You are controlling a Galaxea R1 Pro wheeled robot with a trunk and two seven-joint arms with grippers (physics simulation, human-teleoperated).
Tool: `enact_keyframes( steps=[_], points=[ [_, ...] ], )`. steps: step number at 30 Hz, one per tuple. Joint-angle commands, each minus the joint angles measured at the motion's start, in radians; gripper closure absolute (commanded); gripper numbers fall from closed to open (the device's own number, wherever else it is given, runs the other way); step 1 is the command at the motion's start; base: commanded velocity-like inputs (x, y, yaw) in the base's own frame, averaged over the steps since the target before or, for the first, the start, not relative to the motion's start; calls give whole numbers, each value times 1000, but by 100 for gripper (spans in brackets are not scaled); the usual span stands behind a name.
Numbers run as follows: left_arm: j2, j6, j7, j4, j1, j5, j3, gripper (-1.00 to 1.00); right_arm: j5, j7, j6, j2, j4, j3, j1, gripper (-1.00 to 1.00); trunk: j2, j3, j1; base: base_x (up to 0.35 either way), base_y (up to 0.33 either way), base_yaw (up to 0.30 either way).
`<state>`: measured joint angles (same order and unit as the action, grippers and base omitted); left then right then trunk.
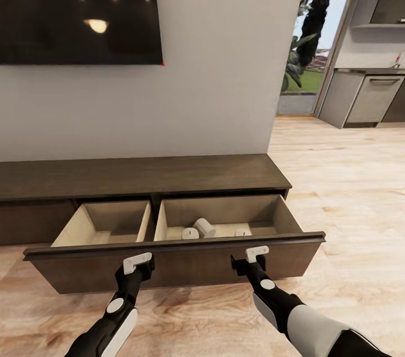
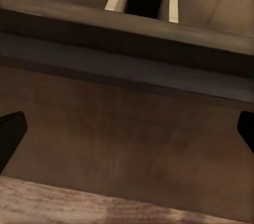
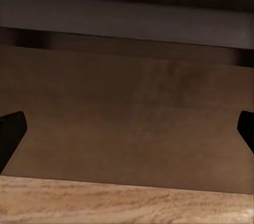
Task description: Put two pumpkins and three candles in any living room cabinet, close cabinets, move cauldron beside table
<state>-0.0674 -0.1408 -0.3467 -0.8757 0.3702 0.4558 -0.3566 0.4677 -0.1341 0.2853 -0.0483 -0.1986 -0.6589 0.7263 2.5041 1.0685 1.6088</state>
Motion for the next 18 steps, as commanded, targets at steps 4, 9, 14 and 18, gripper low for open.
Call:
enact_keyframes(
  steps=[4, 9, 14, 18],
  points=[
    [-2, -6, -8, 0, 1, 12, -7, -100, 6, -5, 3, 0, 1, -8, 1, -100, 0, 1, 0, 0, 0, 0],
    [-2, -6, -8, 0, 1, 12, -7, -100, 6, -5, 3, 0, 1, -8, 1, -100, 1, 9, 1, 0, 0, 0],
    [-2, -6, -7, 0, 1, 12, -7, -100, 7, -5, 3, 0, 1, -8, 1, -100, 2, 28, 3, 0, 0, 0],
    [-2, -6, -7, 0, 1, 11, -7, -100, 7, -5, 3, 0, 1, -8, 1, -100, 3, 43, 5, 0, 0, 0]
  ],
)
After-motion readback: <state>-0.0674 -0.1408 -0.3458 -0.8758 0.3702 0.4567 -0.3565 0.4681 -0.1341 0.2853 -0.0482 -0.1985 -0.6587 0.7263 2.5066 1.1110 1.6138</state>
